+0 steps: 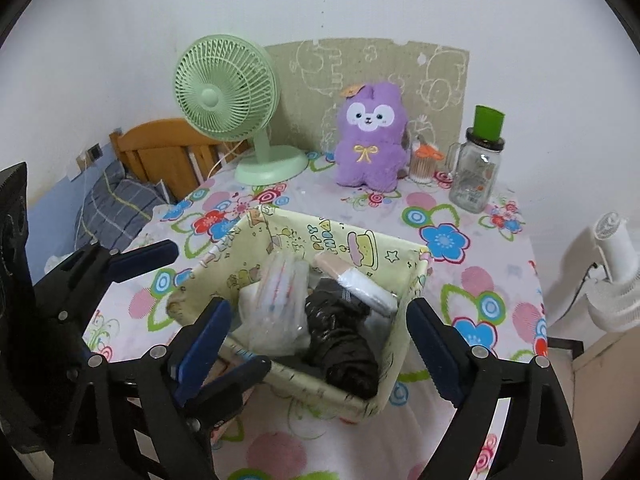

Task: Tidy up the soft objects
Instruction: 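Withdraw both tools from the box toward the small boxes on the table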

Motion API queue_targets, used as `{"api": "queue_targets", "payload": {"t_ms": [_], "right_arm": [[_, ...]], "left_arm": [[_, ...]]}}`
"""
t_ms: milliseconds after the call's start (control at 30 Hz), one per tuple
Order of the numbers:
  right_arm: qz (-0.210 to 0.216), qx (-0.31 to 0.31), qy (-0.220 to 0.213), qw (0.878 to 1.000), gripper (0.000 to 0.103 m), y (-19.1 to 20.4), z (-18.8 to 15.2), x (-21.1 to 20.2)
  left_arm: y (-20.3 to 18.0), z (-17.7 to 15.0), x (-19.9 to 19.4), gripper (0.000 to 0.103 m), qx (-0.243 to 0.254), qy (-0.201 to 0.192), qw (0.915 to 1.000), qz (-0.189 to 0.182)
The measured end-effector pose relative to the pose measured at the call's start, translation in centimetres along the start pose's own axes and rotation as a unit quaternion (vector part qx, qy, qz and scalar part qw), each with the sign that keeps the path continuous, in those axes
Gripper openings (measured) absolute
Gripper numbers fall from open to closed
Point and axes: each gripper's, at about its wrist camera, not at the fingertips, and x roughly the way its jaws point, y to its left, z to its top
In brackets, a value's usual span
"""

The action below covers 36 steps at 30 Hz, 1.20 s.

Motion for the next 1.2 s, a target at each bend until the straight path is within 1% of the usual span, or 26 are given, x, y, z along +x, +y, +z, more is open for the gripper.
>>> {"api": "queue_targets", "payload": {"t_ms": [167,233,433,600,700,1067,1200], "right_arm": [[-0.017,0.010,-0.015,1.000,0.093,1.5,-1.3,-2.0],[-0.026,0.013,-0.020,0.999,0.093,2.2,-1.9,-2.8],[-0.050,0.016,-0.035,0.998,0.093,4.1,-3.4,-4.4],[-0.051,0.023,-0.040,0.998,0.093,5.2,-4.7,-5.3],[-0.057,0.025,-0.045,0.997,0.093,5.9,-5.6,-5.7],[-0.066,0.054,-0.039,0.996,0.093,7.0,-8.7,-5.1],[-0.068,0.059,-0.028,0.996,0.093,7.5,-9.8,-4.2]], "left_arm": [[-0.1,-1.0,-2.3,0.102,-0.002,-0.004,0.9999,0.016],[-0.1,-1.6,-3.2,0.102,-0.005,-0.006,0.9998,0.017],[0.0,-3.0,-5.1,0.100,-0.015,-0.003,0.9994,0.030],[0.3,-4.3,-6.2,0.096,-0.025,0.004,0.9987,0.044],[0.4,-5.1,-6.8,0.095,-0.029,0.005,0.9986,0.043],[1.2,-8.4,-7.0,0.092,-0.041,0.027,0.9974,0.053],[1.7,-9.5,-6.4,0.088,-0.047,0.041,0.9965,0.055]]}}
